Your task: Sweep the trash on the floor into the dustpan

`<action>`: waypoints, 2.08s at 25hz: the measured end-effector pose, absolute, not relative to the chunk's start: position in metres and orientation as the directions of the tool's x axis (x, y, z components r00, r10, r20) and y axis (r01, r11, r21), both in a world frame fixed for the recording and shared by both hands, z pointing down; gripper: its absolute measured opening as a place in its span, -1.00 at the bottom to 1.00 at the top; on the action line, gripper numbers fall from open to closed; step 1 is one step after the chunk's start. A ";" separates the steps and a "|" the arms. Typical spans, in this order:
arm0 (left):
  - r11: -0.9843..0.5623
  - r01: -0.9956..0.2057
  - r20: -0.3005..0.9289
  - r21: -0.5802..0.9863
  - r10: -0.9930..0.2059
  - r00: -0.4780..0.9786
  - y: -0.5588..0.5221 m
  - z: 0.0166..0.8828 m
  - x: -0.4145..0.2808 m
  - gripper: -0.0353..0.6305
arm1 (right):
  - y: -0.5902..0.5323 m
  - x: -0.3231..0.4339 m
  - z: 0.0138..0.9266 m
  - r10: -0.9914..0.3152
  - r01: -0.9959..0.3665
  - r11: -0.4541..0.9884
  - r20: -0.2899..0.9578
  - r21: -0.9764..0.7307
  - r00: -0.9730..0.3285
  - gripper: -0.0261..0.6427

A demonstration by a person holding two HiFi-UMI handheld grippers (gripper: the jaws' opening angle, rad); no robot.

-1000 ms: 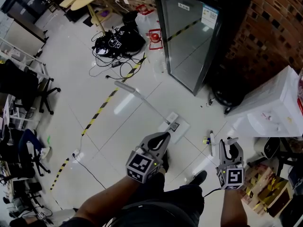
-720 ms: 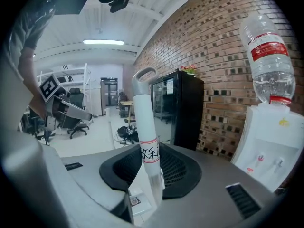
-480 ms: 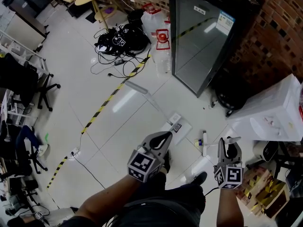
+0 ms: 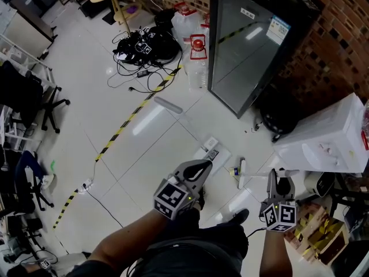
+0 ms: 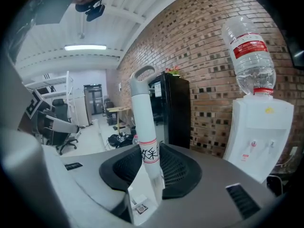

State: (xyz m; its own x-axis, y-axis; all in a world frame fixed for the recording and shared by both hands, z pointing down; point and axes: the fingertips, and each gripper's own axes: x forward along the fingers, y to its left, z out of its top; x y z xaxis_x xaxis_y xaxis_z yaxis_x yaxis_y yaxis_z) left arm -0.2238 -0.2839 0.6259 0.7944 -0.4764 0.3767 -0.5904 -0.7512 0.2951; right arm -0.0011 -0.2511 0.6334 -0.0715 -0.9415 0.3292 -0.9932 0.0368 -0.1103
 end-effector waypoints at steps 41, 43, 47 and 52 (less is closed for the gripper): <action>-0.753 -0.597 0.231 0.276 -0.551 0.802 -0.280 0.508 -0.211 -0.86 | -0.228 -0.010 0.473 -0.979 -0.958 -0.051 0.202 -0.281 -0.008 -0.53; -0.766 -0.585 0.210 0.269 -0.546 0.811 -0.277 0.493 -0.188 -0.86 | -0.220 -0.002 0.451 -0.984 -0.970 -0.015 0.174 -0.244 -0.028 -0.53; -0.805 -0.541 0.169 0.243 -0.514 0.841 -0.269 0.462 -0.146 -0.86 | -0.201 0.019 0.412 -0.993 -0.983 0.006 0.112 -0.184 -0.027 -0.53; -0.817 -0.524 0.143 0.241 -0.504 0.852 -0.254 0.426 -0.113 -0.86 | -0.180 0.052 0.375 -0.996 -0.989 -0.015 0.087 -0.146 0.002 -0.53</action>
State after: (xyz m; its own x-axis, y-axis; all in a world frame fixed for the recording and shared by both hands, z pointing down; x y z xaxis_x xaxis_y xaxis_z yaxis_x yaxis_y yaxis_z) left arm -0.1129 -0.2540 0.4261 0.8515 -0.5043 0.1435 -0.5243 -0.8168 0.2408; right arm 0.0519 -0.1804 0.3747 0.0018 -0.9962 0.0871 -0.9892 -0.0145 -0.1458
